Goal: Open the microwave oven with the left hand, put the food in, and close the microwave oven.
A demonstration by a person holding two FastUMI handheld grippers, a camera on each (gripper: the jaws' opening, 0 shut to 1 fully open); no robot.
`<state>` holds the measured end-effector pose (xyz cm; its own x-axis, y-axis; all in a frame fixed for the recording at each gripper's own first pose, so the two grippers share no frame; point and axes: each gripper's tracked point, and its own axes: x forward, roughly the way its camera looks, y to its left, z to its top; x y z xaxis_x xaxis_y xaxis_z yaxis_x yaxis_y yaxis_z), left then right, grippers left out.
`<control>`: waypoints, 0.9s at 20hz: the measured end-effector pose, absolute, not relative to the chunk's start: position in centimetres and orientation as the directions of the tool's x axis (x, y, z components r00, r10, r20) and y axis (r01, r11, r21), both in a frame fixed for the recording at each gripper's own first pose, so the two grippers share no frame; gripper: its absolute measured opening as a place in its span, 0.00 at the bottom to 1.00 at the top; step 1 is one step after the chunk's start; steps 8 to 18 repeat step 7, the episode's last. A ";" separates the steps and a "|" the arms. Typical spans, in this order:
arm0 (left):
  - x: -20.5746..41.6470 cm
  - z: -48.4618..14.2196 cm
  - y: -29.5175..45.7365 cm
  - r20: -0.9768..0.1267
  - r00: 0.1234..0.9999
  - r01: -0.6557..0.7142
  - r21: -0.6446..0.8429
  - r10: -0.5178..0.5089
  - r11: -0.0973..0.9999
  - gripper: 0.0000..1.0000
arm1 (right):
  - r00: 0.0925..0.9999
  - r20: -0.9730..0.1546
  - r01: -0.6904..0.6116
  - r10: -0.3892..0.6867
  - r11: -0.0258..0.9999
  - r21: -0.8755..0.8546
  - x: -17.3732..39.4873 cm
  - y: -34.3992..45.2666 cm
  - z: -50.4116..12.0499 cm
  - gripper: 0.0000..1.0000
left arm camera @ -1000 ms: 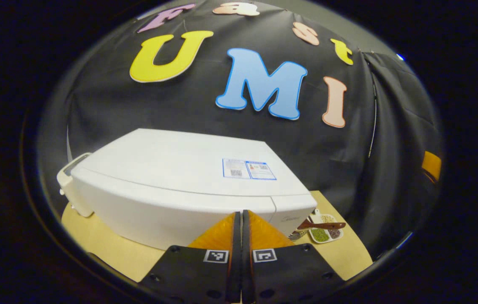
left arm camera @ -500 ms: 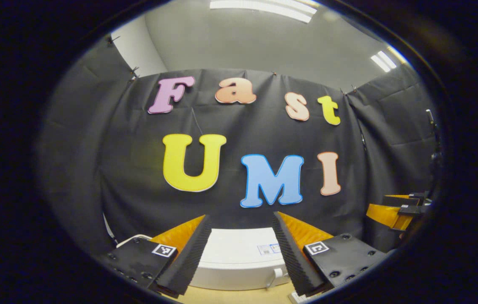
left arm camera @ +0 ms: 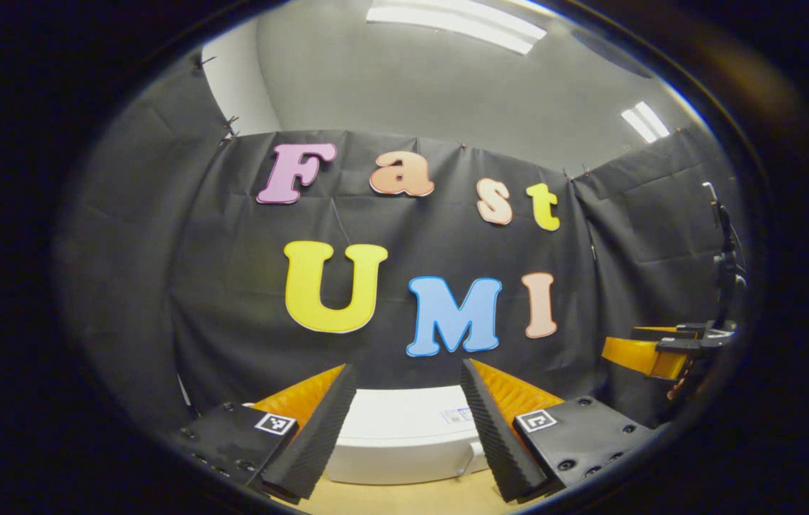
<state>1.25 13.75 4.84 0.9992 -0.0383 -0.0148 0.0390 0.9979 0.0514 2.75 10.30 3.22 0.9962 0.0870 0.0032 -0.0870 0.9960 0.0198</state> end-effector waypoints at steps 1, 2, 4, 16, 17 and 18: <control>0.6 4.7 14.1 -0.013 0.999 0.053 0.037 -0.053 0.998 0.94 | 0.997 -0.003 -0.077 0.077 0.997 0.017 2.3 10.4 3.3 0.96; 0.2 4.6 14.7 -0.007 0.998 0.057 0.031 -0.057 0.998 0.97 | 0.998 -0.007 -0.069 0.069 0.998 0.012 1.9 10.5 3.2 0.96; -0.4 4.5 15.9 -0.005 0.999 0.054 0.035 -0.054 0.998 0.96 | 0.999 -0.008 -0.048 0.048 0.999 -0.001 1.5 10.8 3.3 0.96; -0.8 4.5 17.2 -0.005 0.999 0.045 0.028 -0.045 0.999 0.96 | 0.999 -0.019 -0.035 0.034 0.999 -0.017 1.2 11.3 3.0 0.96; -0.8 4.5 17.2 -0.005 0.999 0.045 0.028 -0.045 0.999 0.96 | 0.999 -0.019 -0.035 0.034 0.999 -0.017 1.2 11.3 3.0 0.96; -0.8 4.5 17.2 -0.005 0.999 0.045 0.028 -0.045 0.999 0.96 | 0.999 -0.019 -0.035 0.034 0.999 -0.017 1.2 11.3 3.0 0.96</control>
